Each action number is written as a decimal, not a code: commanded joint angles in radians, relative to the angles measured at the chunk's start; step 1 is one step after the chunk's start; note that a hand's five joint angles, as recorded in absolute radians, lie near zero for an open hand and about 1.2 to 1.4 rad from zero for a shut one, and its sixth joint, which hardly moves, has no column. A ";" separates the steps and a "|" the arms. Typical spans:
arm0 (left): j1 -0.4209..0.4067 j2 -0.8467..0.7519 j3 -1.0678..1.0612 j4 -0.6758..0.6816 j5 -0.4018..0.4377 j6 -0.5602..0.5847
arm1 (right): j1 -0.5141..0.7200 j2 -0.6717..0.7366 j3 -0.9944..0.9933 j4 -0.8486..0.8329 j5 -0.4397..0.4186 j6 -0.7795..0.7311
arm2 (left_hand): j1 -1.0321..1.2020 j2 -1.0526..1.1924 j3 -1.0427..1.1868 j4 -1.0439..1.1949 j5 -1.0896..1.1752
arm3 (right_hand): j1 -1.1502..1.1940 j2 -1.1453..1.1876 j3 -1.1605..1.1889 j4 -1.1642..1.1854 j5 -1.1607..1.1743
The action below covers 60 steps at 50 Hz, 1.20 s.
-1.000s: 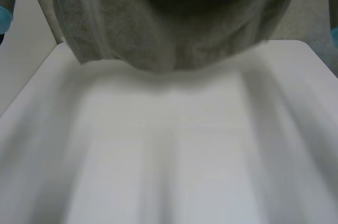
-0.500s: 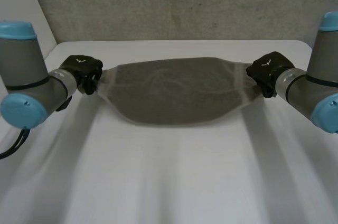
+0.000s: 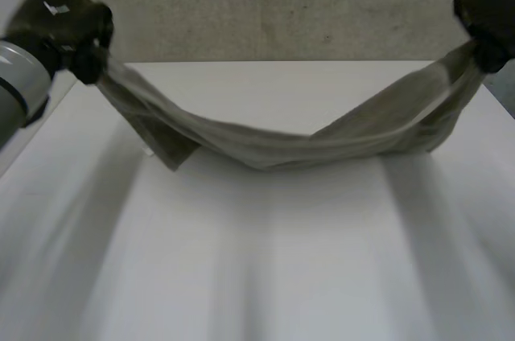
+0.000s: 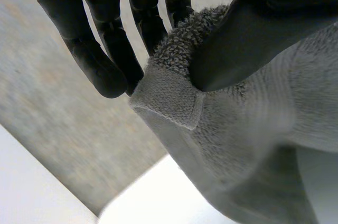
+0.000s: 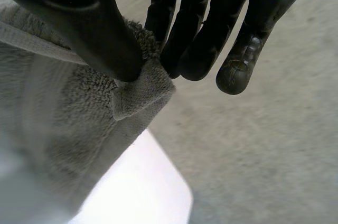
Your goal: Fold the towel.
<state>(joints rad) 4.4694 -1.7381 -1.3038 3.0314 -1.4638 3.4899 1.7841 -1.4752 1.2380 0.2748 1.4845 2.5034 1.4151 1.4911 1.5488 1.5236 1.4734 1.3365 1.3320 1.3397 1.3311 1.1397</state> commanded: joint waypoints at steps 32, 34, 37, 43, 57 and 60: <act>-0.064 -0.807 1.454 -0.220 -0.119 -0.004 | 0.104 0.681 -0.878 -0.195 0.125 -0.167 | -0.019 -0.095 -0.153 -0.127 -0.252 | 0.060 0.064 0.057 0.065 0.082; -0.056 -0.794 1.473 -0.166 -0.116 -0.084 | 0.106 0.644 -0.835 -0.306 0.135 -0.147 | -0.019 -0.095 -0.153 -0.127 -0.252 | 0.060 0.064 0.057 0.065 0.082; -0.050 -0.752 1.466 -0.095 -0.105 -0.221 | 0.100 0.497 -0.662 -0.472 0.140 -0.115 | -0.019 -0.095 -0.153 -0.127 -0.252 | 0.060 0.064 0.057 0.065 0.082; -0.047 -0.741 1.366 -0.120 -0.049 -0.189 | 0.090 0.437 -0.512 -0.485 0.123 -0.115 | -0.019 -0.095 -0.153 -0.127 -0.252 | 0.060 0.064 0.057 0.065 0.082; -0.045 -0.765 0.825 -0.206 -0.035 -0.054 | 0.090 0.493 -0.231 -0.298 0.044 -0.127 | -0.019 -0.095 -0.153 -0.127 -0.252 | 0.060 0.064 0.057 0.065 0.082; -0.044 -0.755 0.690 -0.192 -0.036 0.012 | 0.089 0.515 -0.157 -0.283 0.033 -0.155 | -0.019 -0.095 -0.153 -0.127 -0.252 | 0.060 0.064 0.057 0.065 0.082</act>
<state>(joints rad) 4.4227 -2.5022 -0.3735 2.8247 -1.4965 3.4148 1.8776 -0.9879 0.9423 -0.0312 1.5540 2.3810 1.4151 1.4911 1.5499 1.5236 1.4735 1.3367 1.3320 1.3397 1.3311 1.1397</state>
